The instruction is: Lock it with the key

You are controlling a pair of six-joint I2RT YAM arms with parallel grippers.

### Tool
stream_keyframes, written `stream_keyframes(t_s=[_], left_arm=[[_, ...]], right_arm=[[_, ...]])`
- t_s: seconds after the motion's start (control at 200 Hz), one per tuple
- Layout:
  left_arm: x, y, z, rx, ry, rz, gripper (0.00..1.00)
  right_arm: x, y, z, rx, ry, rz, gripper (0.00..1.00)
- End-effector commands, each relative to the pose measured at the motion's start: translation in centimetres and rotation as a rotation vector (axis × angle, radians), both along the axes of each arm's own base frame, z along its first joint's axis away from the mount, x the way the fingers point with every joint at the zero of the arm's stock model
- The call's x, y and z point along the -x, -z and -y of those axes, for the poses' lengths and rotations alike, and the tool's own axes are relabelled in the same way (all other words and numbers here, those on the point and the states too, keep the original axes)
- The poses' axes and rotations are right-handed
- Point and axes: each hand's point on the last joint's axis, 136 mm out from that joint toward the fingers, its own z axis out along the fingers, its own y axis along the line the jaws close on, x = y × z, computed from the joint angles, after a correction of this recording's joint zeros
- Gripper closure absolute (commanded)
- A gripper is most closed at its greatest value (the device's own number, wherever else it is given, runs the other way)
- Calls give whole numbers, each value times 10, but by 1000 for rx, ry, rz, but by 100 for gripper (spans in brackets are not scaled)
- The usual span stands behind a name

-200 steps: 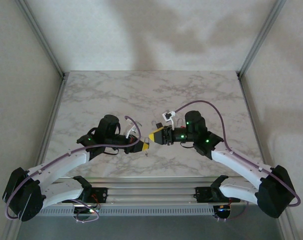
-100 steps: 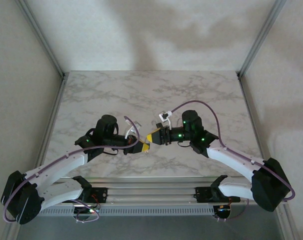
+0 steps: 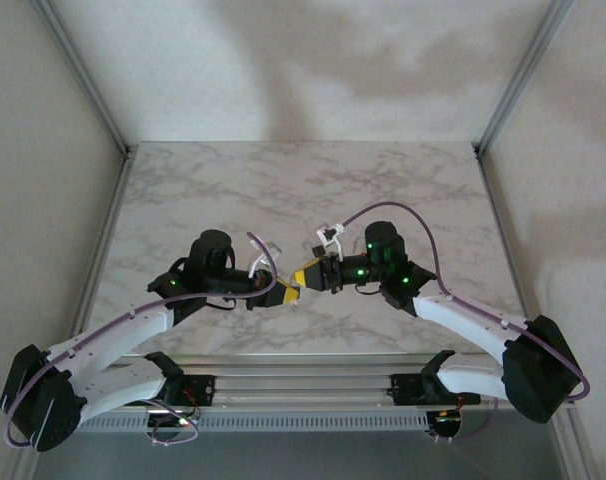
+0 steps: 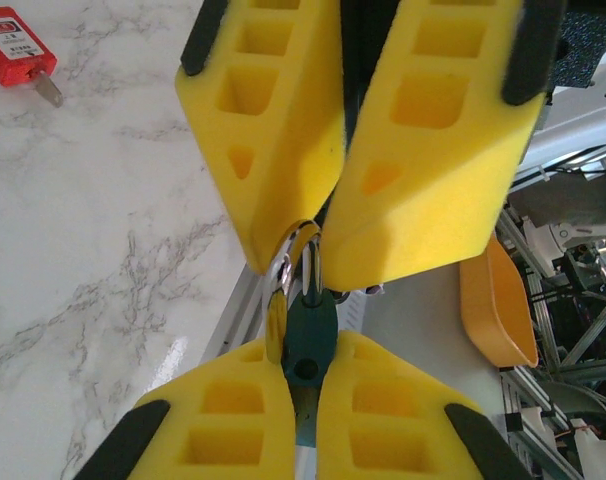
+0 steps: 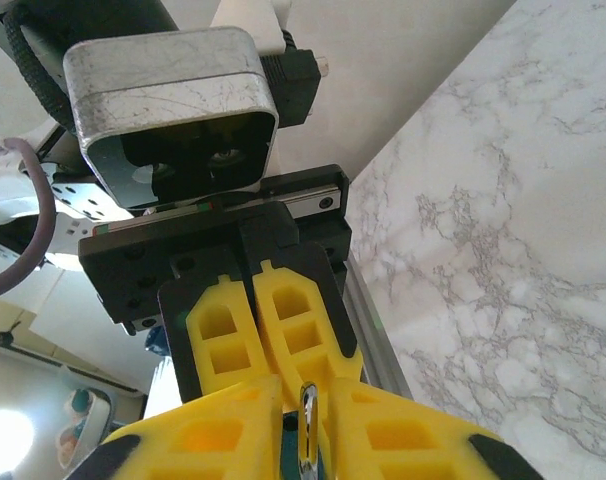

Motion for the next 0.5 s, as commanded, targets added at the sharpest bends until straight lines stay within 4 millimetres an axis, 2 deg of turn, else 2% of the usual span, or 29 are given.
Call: stream_keyframes(t_s=[0.0, 0.27, 0.496], left_arm=[[8, -13, 1, 49, 40, 30, 100], [10, -18, 1, 64, 46, 38, 100], [15, -24, 1, 95, 70, 44, 100]], right_arm=[[8, -5, -2, -26, -39, 23, 86], [13, -10, -1, -47, -51, 40, 100], [21, -18, 1, -93, -78, 67, 100]])
